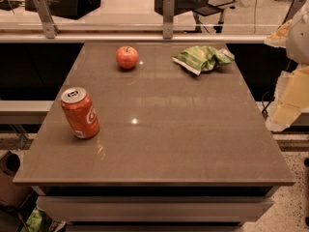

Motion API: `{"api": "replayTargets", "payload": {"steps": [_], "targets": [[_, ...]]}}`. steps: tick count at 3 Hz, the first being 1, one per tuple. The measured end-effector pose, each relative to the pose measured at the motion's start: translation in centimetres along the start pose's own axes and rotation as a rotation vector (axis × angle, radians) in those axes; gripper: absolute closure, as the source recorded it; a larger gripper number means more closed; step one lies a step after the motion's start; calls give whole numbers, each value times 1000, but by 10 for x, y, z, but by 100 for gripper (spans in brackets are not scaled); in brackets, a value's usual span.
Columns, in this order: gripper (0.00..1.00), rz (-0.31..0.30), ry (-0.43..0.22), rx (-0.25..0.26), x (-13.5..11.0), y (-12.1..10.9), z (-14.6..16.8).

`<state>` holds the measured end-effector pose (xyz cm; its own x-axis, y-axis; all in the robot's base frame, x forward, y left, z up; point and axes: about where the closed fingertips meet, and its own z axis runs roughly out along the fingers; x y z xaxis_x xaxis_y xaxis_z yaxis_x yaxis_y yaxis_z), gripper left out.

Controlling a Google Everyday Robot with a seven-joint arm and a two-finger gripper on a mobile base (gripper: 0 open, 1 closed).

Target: Move green jalapeno chip bag near coke can

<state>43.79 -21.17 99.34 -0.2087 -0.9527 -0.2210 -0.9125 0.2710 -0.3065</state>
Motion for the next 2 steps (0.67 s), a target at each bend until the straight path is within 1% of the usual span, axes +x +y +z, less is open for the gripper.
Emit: {"api": "replayTargets", "payload": {"steps": [1,2], "targets": [[0,0,0,0,0,0,0],[0,20,38,25,0,-12,4]]}}
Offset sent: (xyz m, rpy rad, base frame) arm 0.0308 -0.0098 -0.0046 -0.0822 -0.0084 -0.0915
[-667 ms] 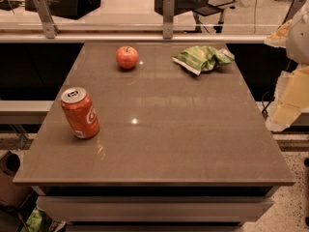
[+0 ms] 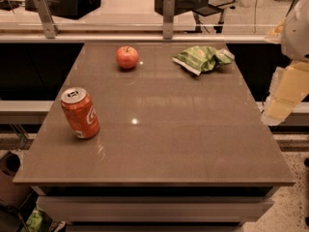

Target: Move green jalapeno chip bag near coke can

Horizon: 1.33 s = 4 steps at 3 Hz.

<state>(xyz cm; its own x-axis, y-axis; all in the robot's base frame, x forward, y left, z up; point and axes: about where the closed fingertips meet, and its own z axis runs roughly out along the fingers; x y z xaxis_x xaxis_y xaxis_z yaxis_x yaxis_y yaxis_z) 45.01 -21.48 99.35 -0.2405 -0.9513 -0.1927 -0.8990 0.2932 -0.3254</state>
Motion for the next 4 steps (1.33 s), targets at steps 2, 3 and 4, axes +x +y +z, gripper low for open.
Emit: {"api": "replayTargets", "payload": {"steps": [2,3,4], "targets": [[0,102,89,58,9,-63,44],[0,153,34,90,14,-102,68],[0,195,-71,103,13,-139,94]]}}
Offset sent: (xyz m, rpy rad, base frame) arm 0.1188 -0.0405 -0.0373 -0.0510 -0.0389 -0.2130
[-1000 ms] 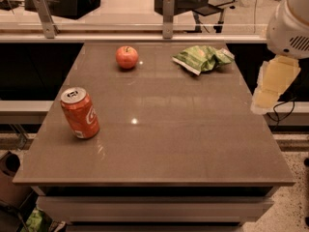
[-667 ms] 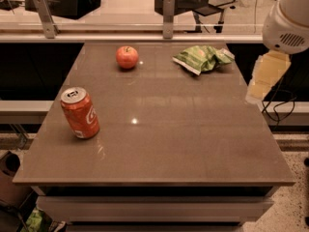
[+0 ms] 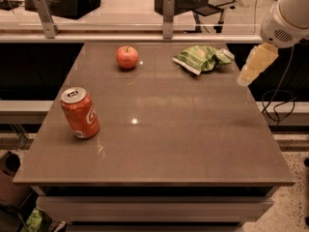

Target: Move green jalapeno chip bag near coke can

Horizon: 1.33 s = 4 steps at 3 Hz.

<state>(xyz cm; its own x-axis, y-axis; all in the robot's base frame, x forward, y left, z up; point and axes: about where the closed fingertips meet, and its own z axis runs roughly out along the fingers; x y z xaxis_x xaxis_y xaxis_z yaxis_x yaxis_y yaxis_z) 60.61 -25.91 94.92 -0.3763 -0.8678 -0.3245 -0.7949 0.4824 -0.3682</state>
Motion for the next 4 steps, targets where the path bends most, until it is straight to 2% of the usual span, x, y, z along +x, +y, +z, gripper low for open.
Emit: {"api": "replayTargets", "payload": {"steps": [1,2,3,4], "targets": [[0,33,-97,-11,-14,-23,25],[0,63,-139,-31,-29,-37,53],[0,97,-122,-29,-40,-43,79],[0,168,-112,26,-52,-49,112]]}}
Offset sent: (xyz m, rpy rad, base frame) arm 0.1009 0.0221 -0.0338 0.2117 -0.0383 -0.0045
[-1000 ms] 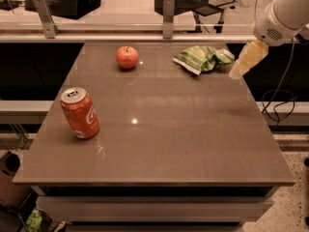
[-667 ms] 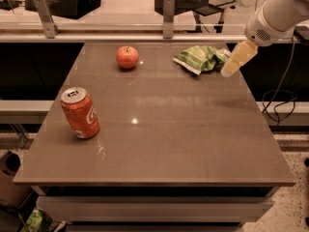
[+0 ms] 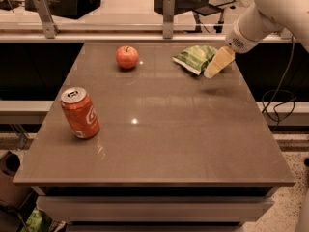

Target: Move green jalapeno chip bag near coke can

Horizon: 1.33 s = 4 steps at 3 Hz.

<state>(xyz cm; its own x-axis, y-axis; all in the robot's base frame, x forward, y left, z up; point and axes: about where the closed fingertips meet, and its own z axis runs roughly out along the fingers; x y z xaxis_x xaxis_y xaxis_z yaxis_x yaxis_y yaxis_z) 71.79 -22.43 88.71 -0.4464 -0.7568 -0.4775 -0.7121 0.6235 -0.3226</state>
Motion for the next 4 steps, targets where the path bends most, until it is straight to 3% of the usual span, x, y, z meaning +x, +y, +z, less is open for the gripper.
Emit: {"api": "replayTargets", "payload": {"steps": [1,4], "targets": [[0,2,1,-10,-1,0,6],[0,49,-45,-87,-21,-3,74]]}}
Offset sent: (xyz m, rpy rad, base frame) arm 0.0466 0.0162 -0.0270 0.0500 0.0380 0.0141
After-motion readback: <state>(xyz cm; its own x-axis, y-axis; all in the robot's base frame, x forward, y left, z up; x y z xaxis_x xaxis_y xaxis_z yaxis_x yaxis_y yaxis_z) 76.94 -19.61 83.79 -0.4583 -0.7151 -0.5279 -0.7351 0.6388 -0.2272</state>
